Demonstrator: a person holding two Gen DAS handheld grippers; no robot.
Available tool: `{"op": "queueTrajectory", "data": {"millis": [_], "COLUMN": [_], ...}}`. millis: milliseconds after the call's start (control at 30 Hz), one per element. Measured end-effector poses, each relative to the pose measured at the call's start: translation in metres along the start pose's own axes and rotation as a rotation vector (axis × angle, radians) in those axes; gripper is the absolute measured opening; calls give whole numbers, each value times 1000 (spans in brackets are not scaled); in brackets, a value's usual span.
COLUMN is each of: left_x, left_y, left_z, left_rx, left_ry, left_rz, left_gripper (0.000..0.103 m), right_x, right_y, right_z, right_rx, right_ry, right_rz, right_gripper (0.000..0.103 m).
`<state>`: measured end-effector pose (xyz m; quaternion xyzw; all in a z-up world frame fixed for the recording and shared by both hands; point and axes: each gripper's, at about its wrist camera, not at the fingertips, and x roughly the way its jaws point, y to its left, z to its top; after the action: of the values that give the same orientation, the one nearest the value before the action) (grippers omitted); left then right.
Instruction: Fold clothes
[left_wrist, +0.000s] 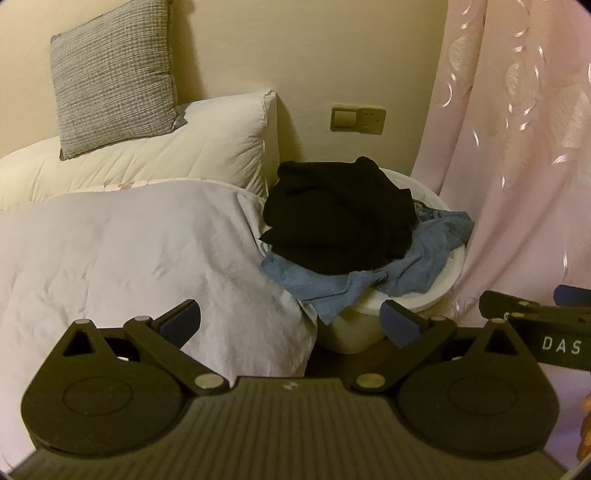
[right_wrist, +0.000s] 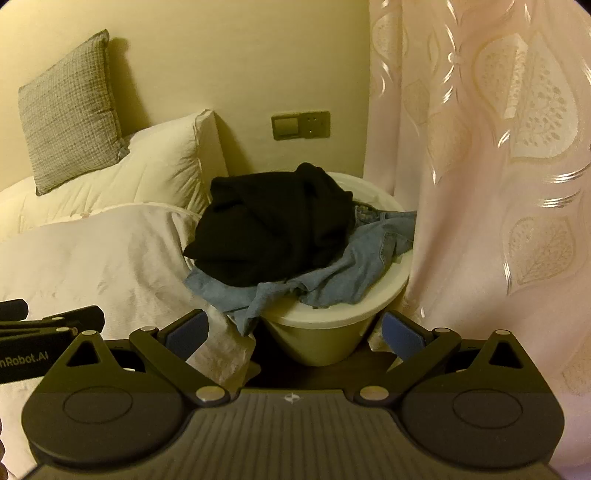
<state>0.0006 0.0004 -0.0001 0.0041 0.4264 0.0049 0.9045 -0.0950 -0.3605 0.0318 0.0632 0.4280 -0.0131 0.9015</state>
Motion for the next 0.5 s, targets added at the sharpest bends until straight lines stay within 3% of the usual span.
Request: {"op": "queueTrajectory", "data": {"millis": [200, 333, 500], "left_x": [7, 1, 1], "left_y": [6, 5, 5], "left_z": [6, 5, 6], "left_rx": [-7, -1, 2], "left_ry": [22, -19, -16], "left_rz": [-11, 1, 3], "left_gripper": [102, 102, 102], "right_x": [4, 4, 8], "right_y": [-1, -1, 4], "right_z": [-4, -1, 2], "right_rx": [-4, -5, -2], "right_ry": [11, 17, 23], "right_rz": [1, 1, -4], "right_gripper": [103, 103, 103]}}
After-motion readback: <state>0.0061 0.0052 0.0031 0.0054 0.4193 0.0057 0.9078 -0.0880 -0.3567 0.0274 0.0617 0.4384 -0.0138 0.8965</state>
